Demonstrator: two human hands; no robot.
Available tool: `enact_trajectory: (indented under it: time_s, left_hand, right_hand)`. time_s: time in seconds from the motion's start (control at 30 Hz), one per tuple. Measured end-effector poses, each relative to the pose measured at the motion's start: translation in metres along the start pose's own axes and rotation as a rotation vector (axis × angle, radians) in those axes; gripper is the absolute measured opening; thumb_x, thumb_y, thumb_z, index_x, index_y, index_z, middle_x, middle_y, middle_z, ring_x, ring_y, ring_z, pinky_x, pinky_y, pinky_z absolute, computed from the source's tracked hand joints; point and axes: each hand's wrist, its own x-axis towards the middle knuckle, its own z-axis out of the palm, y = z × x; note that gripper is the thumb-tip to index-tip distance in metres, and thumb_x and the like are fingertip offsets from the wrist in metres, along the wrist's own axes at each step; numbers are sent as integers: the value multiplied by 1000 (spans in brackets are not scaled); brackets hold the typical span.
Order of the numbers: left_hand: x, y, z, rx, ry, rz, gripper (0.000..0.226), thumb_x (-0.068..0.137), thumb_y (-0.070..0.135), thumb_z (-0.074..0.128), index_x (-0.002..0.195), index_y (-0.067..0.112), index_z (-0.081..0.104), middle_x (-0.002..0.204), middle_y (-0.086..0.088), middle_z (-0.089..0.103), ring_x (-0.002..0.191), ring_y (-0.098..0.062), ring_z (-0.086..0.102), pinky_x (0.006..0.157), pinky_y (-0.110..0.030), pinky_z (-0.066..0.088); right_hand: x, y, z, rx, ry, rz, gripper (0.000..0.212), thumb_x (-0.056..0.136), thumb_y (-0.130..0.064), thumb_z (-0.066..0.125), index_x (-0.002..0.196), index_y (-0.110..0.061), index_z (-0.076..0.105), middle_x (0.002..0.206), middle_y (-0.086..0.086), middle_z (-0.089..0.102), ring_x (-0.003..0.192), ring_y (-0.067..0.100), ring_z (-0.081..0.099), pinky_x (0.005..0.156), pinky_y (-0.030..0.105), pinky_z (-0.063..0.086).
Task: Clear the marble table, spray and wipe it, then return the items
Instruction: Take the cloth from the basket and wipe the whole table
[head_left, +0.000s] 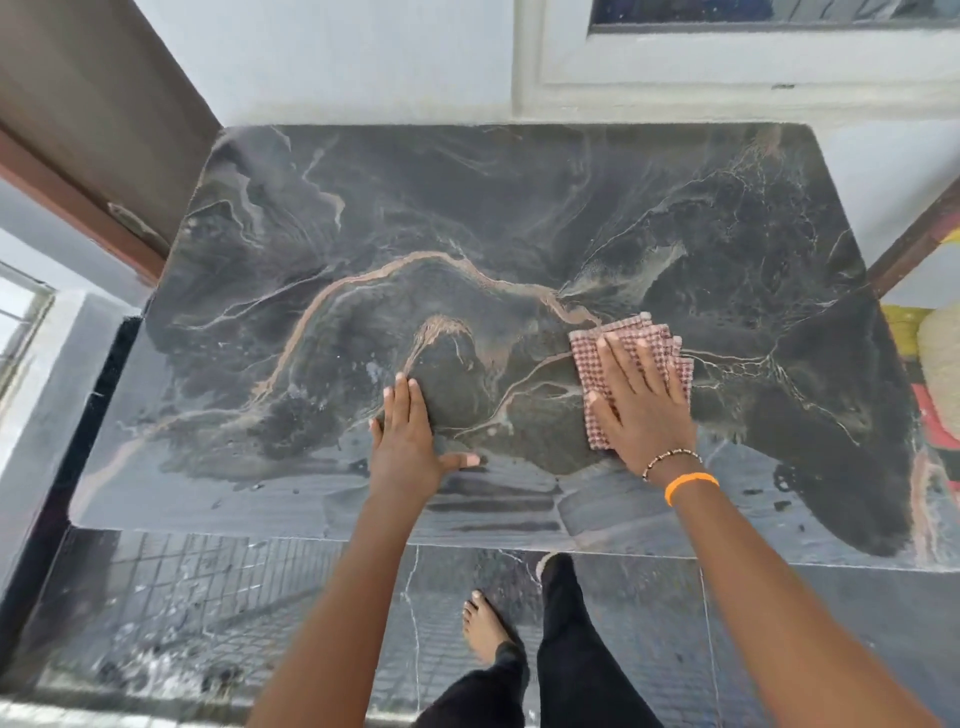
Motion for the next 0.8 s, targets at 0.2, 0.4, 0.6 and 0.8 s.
enact_trajectory:
  time_s: [0.2,0.4,0.6,0.8]
  left_hand:
    - [1,2,-4,2,-15,-14,119,70,57,65,146,8,-13,157,-4,-16,145,-21,-13,118,-41,-2]
    - [1,4,-7,54,-22,-35,121,70,60,63,145,7,-15,156,-4,-18,145,-21,-14,117,-40,-1]
    - [10,-6,-13,98,6,21,112,75,63,56,146,9,-12,157,-4,-13,145,-21,-11,117,-43,-4]
    - [51,-24,-42,146,27,21,111,76,64,53,146,9,-12,156,-7,-18,143,-24,-19,116,-45,-7]
  right_hand:
    - [-30,-42,6,104,-3,368,60,97,-36,28,149,-18,4,159,1,3,146,30,2,115,54,6]
    - [-19,-103,9,103,-39,311,61,94,-39,19,149,-16,5,159,8,4,145,37,3,113,60,6]
    - [55,-135,4,85,-56,201,58,95,-37,23,149,-25,3,159,7,-1,145,36,-1,114,59,3]
    - [139,-141,-5,43,-55,86,58,97,-39,25,148,-27,0,159,3,-3,145,32,-6,115,56,0]
